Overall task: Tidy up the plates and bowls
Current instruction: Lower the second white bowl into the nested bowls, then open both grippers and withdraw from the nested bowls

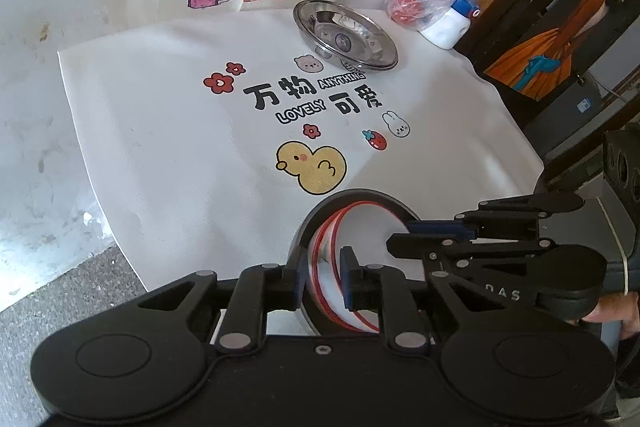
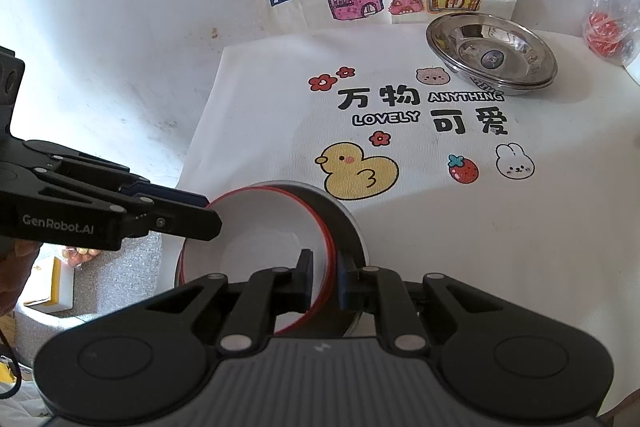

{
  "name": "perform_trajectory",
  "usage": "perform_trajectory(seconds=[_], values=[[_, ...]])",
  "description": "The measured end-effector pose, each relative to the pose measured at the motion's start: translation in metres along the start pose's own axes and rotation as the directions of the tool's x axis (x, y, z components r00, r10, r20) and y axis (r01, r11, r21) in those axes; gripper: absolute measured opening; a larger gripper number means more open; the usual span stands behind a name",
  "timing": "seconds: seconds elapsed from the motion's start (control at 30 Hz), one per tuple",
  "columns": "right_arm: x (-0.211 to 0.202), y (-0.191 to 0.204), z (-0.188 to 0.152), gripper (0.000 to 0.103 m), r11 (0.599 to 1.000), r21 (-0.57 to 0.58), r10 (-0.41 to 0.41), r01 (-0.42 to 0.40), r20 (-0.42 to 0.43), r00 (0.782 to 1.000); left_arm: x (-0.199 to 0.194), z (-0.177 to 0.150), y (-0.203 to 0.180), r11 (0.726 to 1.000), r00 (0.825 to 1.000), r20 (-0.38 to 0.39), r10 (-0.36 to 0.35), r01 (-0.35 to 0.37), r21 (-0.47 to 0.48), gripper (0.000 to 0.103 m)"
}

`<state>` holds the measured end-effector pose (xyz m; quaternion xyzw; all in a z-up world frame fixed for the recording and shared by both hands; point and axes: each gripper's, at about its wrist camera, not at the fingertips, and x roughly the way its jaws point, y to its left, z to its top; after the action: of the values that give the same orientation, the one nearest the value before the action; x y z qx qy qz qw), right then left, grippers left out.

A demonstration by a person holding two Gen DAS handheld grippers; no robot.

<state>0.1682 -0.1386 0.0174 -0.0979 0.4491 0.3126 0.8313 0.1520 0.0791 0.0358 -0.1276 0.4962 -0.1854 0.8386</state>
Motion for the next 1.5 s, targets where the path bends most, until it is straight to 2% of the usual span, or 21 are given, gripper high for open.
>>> perform_trajectory(seconds=[0.57, 0.8, 0.9, 0.93, 0.97, 1.03, 1.13, 1.27, 1.5], values=[[-0.004, 0.000, -0.001, 0.014, 1.000, 0.007, -0.006, 0.005, 0.007, 1.000, 0.010, 0.000, 0.011, 0.998, 0.998, -0.014, -0.057, 0.057, -0.028, 0.015], [-0.009, 0.001, -0.004, 0.024, 1.000, 0.014, 0.009, -0.010, 0.038, 0.999, 0.005, 0.000, 0.012, 0.997, 0.998, 0.003, -0.069, 0.069, -0.030, 0.019], [-0.017, 0.001, -0.006, 0.038, 1.000, 0.012, 0.008, -0.009, 0.067, 0.998, 0.002, 0.000, 0.010, 0.997, 0.997, 0.015, -0.074, 0.074, -0.024, 0.025], [-0.019, 0.002, -0.006, 0.044, 1.000, 0.012, 0.010, -0.011, 0.074, 0.997, 0.001, 0.000, 0.009, 0.997, 0.997, 0.022, -0.076, 0.076, -0.020, 0.029], [-0.021, 0.002, -0.007, 0.049, 1.000, 0.010, 0.011, -0.012, 0.082, 0.997, -0.001, 0.000, 0.008, 0.997, 0.997, 0.029, -0.072, 0.073, -0.016, 0.038], [-0.026, 0.003, -0.007, 0.053, 1.000, 0.006, 0.014, -0.015, 0.098, 0.995, -0.006, 0.000, 0.006, 0.999, 0.997, 0.059, -0.044, 0.043, 0.003, 0.049], [-0.033, 0.003, -0.008, 0.064, 1.000, 0.004, 0.019, -0.020, 0.123, 0.992, -0.012, 0.001, 0.004, 1.000, 0.996, 0.087, -0.026, 0.025, 0.018, 0.052], [-0.041, 0.003, -0.011, 0.080, 1.000, 0.009, 0.014, -0.016, 0.154, 0.988, -0.021, 0.000, 0.005, 1.000, 0.992, 0.123, -0.011, 0.008, 0.019, 0.063], [-0.054, 0.006, -0.019, 0.095, 1.000, 0.018, -0.005, 0.001, 0.202, 0.979, -0.035, -0.005, 0.004, 0.999, 0.981, 0.193, 0.021, -0.028, 0.032, 0.077]])
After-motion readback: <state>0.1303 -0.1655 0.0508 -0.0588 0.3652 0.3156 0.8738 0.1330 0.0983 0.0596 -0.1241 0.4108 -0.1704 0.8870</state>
